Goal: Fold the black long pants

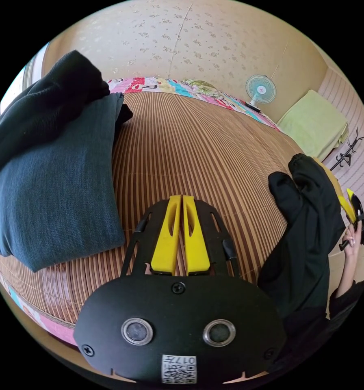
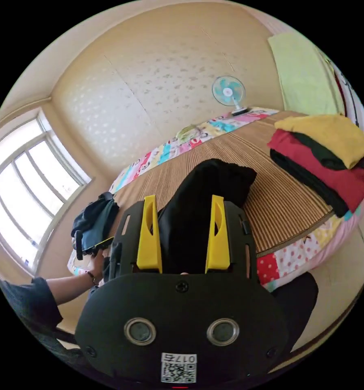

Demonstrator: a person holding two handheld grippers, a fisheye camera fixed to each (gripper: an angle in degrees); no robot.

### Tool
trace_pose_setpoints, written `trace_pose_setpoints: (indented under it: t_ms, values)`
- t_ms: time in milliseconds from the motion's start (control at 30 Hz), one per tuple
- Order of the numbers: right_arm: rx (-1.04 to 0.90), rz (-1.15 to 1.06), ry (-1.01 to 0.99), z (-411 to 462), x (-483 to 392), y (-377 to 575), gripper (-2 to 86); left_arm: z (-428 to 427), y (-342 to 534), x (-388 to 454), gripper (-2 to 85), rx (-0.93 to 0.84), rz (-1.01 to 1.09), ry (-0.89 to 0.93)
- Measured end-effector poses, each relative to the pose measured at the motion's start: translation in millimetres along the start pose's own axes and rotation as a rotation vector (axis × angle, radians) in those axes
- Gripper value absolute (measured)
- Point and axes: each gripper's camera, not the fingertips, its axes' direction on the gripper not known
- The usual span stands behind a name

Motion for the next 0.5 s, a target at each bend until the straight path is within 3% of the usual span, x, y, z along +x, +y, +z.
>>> trace_pose_setpoints:
  t_ms: [67, 100, 167, 300, 367, 433, 500]
  values:
    - [-0.228, -0.007, -0.220, 52.4, 6.7, -7.2, 8.3, 2.1, -2.8, 2.2, -1.0, 0.000, 0.000, -0.001]
    - [-0.238, 0.021, -0.301, 69.2, 3.5, -4.8, 7.7, 3.6, -4.7, 3.7, -1.0, 0.001, 0.000, -0.001]
    - [-0.204, -0.119, -0.271, 74.4, -29.8, 2.8, 7.2, 5.8, -7.8, 5.6, -0.9, 0.002, 0.000, 0.000]
    - [-0.416, -0.635, -0.094, 106.8, -119.9, 51.0, 7.3, 10.8, -15.3, 9.8, -0.9, 0.003, -0.003, 0.005]
    - [-0.457, -0.751, -0.104, 106.6, -132.1, 65.1, 7.7, 12.7, -18.7, 11.2, -0.9, 0.004, -0.005, 0.009]
    - [-0.498, -0.722, -0.144, 100.3, -126.6, 59.1, 8.1, 14.7, -22.3, 13.0, -1.0, 0.004, -0.006, 0.011]
    - [-0.514, -0.560, -0.279, 84.5, -102.0, 31.7, 8.7, 17.2, -27.2, 16.3, -1.0, 0.005, -0.005, 0.008]
